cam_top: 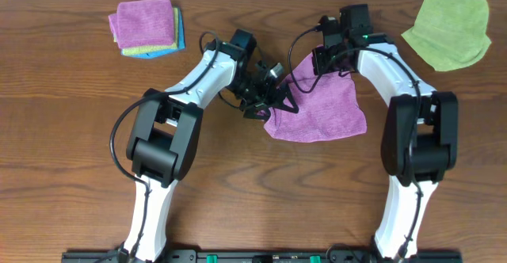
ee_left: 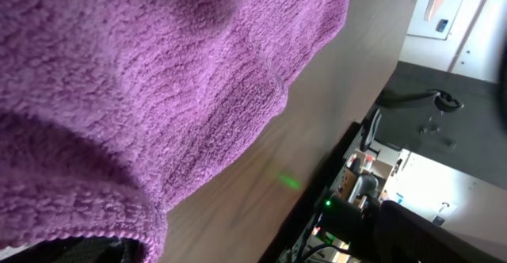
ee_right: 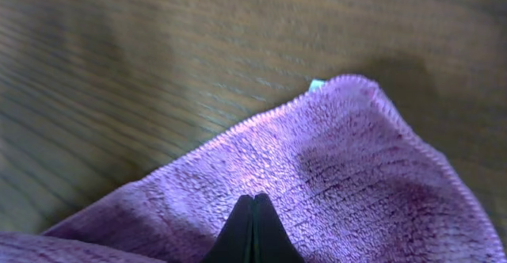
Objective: Fold the cloth
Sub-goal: 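Lower the held cloth onto the table center with both grippers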
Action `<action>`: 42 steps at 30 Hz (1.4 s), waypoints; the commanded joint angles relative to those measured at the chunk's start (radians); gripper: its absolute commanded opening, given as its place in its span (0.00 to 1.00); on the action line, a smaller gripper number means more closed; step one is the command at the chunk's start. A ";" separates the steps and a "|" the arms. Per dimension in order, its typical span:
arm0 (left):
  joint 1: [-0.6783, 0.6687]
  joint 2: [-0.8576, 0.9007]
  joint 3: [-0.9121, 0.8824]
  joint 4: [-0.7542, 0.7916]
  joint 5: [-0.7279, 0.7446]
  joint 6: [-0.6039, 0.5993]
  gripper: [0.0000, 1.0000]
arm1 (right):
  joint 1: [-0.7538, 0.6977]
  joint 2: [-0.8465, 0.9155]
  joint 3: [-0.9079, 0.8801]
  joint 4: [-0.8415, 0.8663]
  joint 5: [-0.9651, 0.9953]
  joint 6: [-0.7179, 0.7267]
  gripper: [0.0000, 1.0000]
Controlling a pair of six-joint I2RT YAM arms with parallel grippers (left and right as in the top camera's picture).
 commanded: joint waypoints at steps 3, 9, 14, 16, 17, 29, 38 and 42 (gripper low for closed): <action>-0.002 -0.028 0.005 -0.001 -0.019 0.022 0.95 | 0.006 0.025 0.013 0.000 0.064 -0.029 0.01; -0.004 -0.028 0.005 -0.009 -0.018 0.022 0.95 | 0.006 0.069 0.014 -0.001 0.091 -0.045 0.01; -0.006 -0.028 0.005 -0.011 -0.018 0.022 0.95 | 0.009 0.111 0.014 0.018 0.096 -0.045 0.01; -0.009 -0.028 0.005 -0.011 -0.018 0.022 0.95 | 0.011 0.119 0.014 0.034 0.105 -0.045 0.01; -0.011 -0.028 0.005 -0.011 -0.018 0.022 0.95 | 0.012 0.122 0.014 0.044 0.110 -0.045 0.01; -0.128 -0.028 0.005 -0.047 -0.018 0.022 0.95 | 0.011 0.305 0.210 0.061 0.249 -0.008 0.01; -0.150 -0.028 0.005 -0.050 -0.029 0.023 0.95 | -0.006 0.345 0.238 0.035 0.472 0.084 0.01; -0.148 -0.028 0.005 -0.050 -0.056 0.030 0.95 | -0.035 0.345 0.238 0.002 0.520 0.138 0.01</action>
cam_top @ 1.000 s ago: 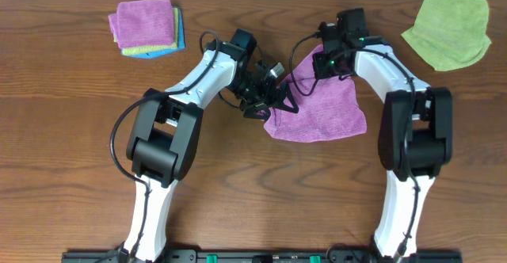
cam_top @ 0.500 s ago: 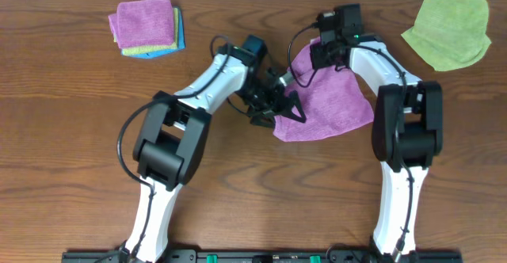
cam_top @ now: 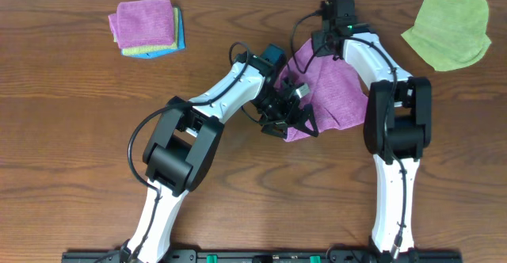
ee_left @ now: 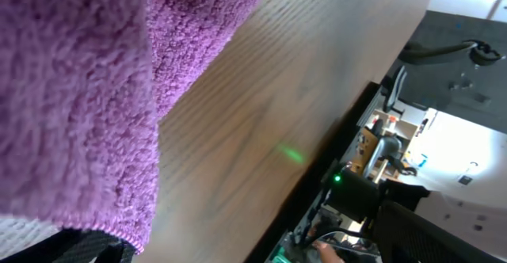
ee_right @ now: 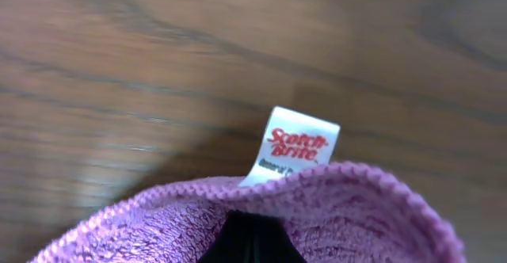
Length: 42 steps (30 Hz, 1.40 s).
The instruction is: Fold the cloth
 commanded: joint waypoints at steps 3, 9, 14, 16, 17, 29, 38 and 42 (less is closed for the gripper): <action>0.006 -0.028 0.005 -0.010 -0.028 0.031 0.95 | -0.077 0.100 -0.045 -0.067 0.156 0.108 0.01; 0.014 -0.029 0.005 -0.009 -0.181 0.033 0.95 | -0.093 0.100 -0.045 -0.093 0.120 0.123 0.01; 0.051 -0.029 0.005 0.047 -0.269 0.034 0.95 | -0.084 0.100 -0.039 -0.097 0.051 0.123 0.01; 0.074 -0.029 0.009 0.100 -0.266 0.033 0.95 | -0.079 0.100 -0.039 -0.097 0.037 0.123 0.01; 0.087 -0.029 0.017 0.132 -0.258 0.033 0.95 | -0.076 0.100 -0.039 -0.098 0.033 0.123 0.01; 0.173 -0.025 0.120 0.536 -0.156 -0.048 0.95 | -0.054 0.099 -0.016 -0.169 0.034 0.123 0.01; 0.174 -0.024 0.119 0.593 -0.156 -0.073 0.06 | -0.054 0.099 0.030 -0.224 0.034 0.123 0.01; 0.172 -0.024 0.119 0.580 -0.246 -0.074 0.06 | -0.054 0.099 0.051 -0.243 0.034 0.123 0.01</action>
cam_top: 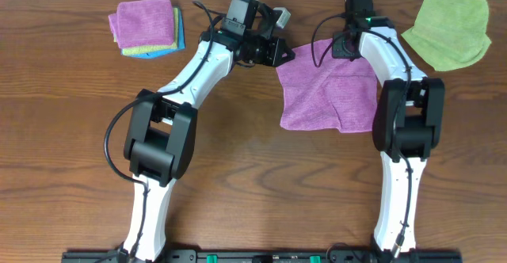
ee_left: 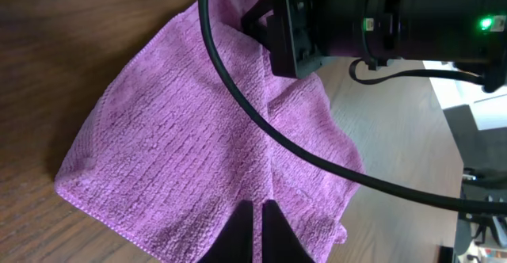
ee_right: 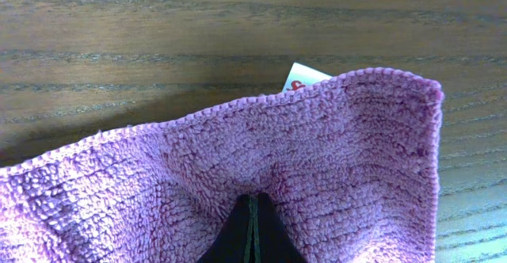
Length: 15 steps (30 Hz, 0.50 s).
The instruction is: Fold the cloth
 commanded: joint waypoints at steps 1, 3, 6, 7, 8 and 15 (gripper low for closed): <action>-0.003 -0.022 0.014 -0.012 -0.093 -0.001 0.06 | 0.011 0.089 -0.019 -0.044 -0.041 0.015 0.01; -0.012 -0.022 0.014 -0.010 -0.156 0.000 0.06 | 0.011 0.089 -0.009 -0.051 -0.041 0.015 0.01; -0.031 -0.022 0.014 -0.004 -0.242 0.001 0.06 | 0.011 0.089 -0.003 -0.055 -0.042 0.015 0.01; -0.039 -0.018 0.014 0.001 -0.259 0.002 0.06 | 0.011 0.089 -0.003 -0.055 -0.042 0.015 0.01; -0.044 -0.017 0.014 0.005 -0.258 0.005 0.06 | 0.011 0.089 -0.003 -0.058 -0.042 0.015 0.01; -0.062 0.061 0.014 0.041 -0.190 0.000 0.06 | 0.011 0.089 -0.003 -0.079 -0.061 0.016 0.01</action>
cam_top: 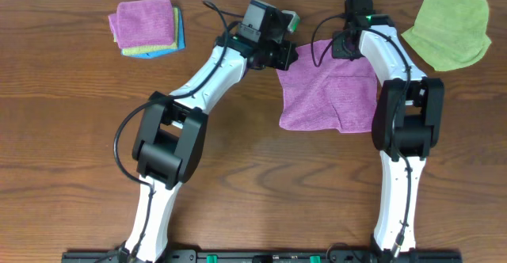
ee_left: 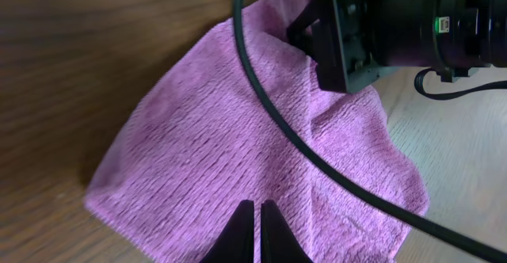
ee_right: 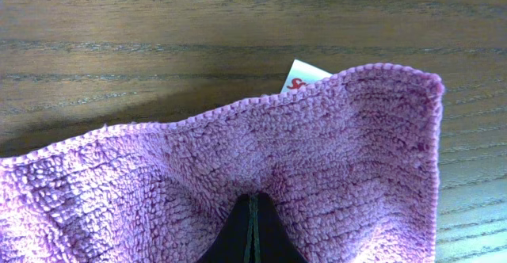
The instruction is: Fold the cloth
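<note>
The purple cloth (cam_top: 329, 97) lies spread nearly flat on the wooden table, right of centre. My left gripper (cam_top: 287, 55) is at its far left corner, shut on the purple cloth (ee_left: 261, 136), with the fingertips (ee_left: 253, 209) together on the fabric. At the far edge near the right corner, my right gripper (cam_top: 348, 51) is shut on the purple cloth (ee_right: 238, 160) beside the white label (ee_right: 305, 77). The cloth's near edge is free and uneven.
A stack of folded cloths (cam_top: 146, 27), purple on top, sits at the far left. A crumpled green cloth (cam_top: 447, 29) lies at the far right. The right arm's black housing (ee_left: 396, 25) and a cable (ee_left: 317, 152) cross the left wrist view.
My left gripper has shifted a little to the right along the far edge, taking the cloth's far left corner with it. The right gripper and the rest of the cloth stand as before.
Both grippers first held the cloth bunched mid-table. Then the left gripper was low at the cloth's near left, with fabric draped over it and the right gripper at the far edge. Later the cloth lay spread out, both grippers on its far edge, as now.
</note>
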Action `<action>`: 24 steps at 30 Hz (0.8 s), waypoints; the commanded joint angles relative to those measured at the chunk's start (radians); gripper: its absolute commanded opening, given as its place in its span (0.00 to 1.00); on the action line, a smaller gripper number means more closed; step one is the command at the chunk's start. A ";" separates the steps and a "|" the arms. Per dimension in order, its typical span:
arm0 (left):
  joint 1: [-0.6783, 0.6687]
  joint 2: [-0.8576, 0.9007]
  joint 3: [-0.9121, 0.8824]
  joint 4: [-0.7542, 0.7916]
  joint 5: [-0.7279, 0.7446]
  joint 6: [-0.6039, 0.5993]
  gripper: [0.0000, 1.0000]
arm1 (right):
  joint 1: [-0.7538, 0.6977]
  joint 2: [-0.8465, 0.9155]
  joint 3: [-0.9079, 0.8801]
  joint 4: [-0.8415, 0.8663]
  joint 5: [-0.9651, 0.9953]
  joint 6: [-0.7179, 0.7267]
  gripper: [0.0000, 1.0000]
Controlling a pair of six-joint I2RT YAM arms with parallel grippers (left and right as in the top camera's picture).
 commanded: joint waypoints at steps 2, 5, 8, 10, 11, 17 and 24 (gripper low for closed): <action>0.010 0.059 0.014 0.001 0.011 0.002 0.06 | 0.011 0.079 -0.031 -0.039 -0.053 0.015 0.01; 0.012 0.060 0.014 -0.004 -0.036 0.016 0.06 | 0.011 0.079 -0.031 -0.040 -0.054 0.015 0.01; 0.012 0.061 0.014 -0.009 -0.072 0.024 0.06 | 0.013 0.079 -0.031 -0.043 -0.076 0.015 0.01; 0.012 0.061 0.014 -0.009 -0.103 0.024 0.06 | 0.018 0.079 -0.031 -0.043 -0.079 0.015 0.01; 0.012 0.061 0.014 -0.009 -0.122 0.024 0.06 | 0.021 0.079 -0.031 -0.043 -0.079 0.015 0.01; 0.012 0.071 0.014 -0.009 -0.207 0.057 0.06 | 0.049 0.079 -0.031 -0.048 -0.078 0.015 0.01; 0.014 0.104 0.014 -0.008 -0.201 0.056 0.06 | 0.068 0.079 -0.031 -0.052 -0.078 0.015 0.01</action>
